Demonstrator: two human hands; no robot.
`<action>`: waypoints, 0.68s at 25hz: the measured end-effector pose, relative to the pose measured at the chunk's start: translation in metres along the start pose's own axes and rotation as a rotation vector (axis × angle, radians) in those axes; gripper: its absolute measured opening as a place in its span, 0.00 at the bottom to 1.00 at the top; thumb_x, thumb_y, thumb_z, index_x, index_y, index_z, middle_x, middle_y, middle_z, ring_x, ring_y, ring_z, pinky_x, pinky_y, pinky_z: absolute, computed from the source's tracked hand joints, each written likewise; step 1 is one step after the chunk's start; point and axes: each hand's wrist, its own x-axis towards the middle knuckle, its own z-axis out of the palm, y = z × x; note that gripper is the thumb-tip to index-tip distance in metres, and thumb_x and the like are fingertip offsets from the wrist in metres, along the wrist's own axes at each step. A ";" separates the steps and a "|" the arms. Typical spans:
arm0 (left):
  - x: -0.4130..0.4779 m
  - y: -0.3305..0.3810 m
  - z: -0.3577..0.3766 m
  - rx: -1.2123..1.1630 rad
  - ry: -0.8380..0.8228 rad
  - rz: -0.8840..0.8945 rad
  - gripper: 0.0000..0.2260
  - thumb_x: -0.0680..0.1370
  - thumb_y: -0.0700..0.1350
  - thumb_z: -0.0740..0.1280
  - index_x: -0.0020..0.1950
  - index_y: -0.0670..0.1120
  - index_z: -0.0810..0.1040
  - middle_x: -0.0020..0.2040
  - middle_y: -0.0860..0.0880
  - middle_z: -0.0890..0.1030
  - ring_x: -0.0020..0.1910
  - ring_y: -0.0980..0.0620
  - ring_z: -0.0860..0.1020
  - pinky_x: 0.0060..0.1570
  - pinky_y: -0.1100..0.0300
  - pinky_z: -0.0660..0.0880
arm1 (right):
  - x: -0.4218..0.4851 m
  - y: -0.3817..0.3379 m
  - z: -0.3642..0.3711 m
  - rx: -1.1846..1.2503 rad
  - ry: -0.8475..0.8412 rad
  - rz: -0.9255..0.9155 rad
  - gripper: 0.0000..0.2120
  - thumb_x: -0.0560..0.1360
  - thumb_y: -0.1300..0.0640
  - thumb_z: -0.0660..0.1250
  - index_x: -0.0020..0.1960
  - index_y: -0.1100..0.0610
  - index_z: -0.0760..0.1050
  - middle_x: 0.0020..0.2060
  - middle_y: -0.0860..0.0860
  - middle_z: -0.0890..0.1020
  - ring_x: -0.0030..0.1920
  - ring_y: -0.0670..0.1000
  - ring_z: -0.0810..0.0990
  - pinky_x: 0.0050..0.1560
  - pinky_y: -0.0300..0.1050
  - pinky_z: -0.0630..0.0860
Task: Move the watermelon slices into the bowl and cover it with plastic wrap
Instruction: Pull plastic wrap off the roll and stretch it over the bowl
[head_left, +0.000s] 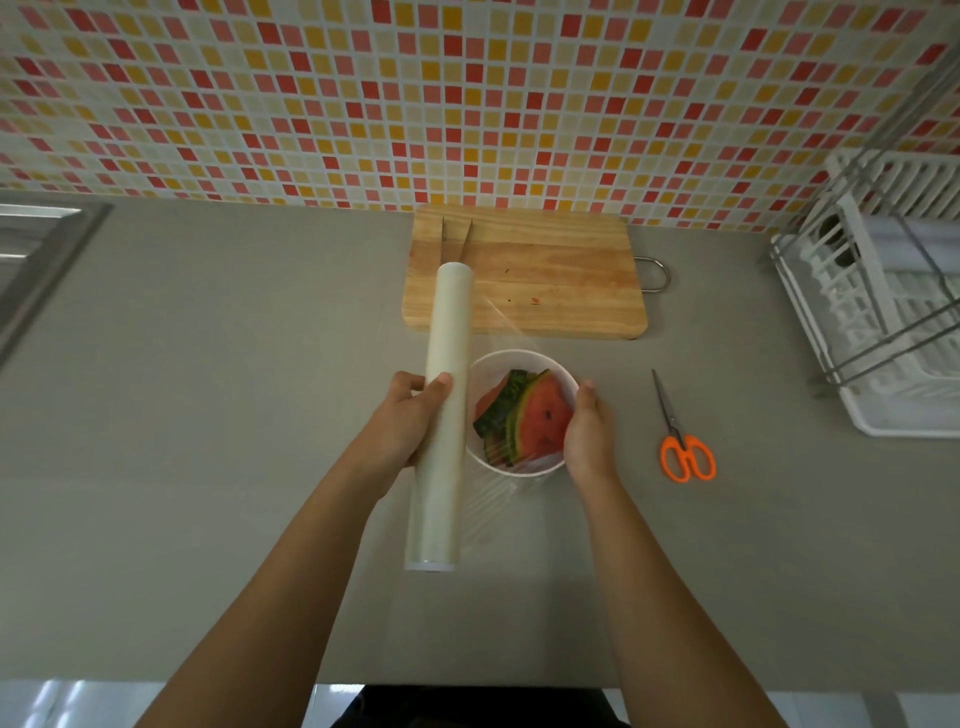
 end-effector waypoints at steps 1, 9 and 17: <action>0.000 0.000 0.003 0.019 0.016 -0.010 0.18 0.80 0.59 0.56 0.61 0.48 0.66 0.52 0.48 0.76 0.47 0.50 0.77 0.41 0.53 0.74 | 0.000 -0.001 0.000 -0.011 0.004 -0.004 0.21 0.82 0.50 0.49 0.56 0.62 0.76 0.48 0.54 0.79 0.42 0.46 0.77 0.33 0.28 0.71; -0.003 -0.009 0.028 0.190 0.229 0.138 0.18 0.75 0.60 0.62 0.55 0.48 0.67 0.42 0.56 0.74 0.39 0.59 0.74 0.30 0.63 0.67 | 0.004 -0.003 -0.005 -0.091 0.026 -0.045 0.15 0.81 0.52 0.53 0.46 0.56 0.76 0.43 0.53 0.80 0.45 0.51 0.78 0.41 0.40 0.70; 0.008 -0.010 0.033 0.083 0.178 0.084 0.21 0.74 0.62 0.63 0.59 0.50 0.69 0.47 0.53 0.77 0.45 0.53 0.78 0.38 0.57 0.73 | 0.021 -0.006 -0.029 -0.129 0.045 -0.083 0.18 0.80 0.53 0.53 0.37 0.54 0.75 0.36 0.48 0.79 0.39 0.47 0.78 0.38 0.40 0.71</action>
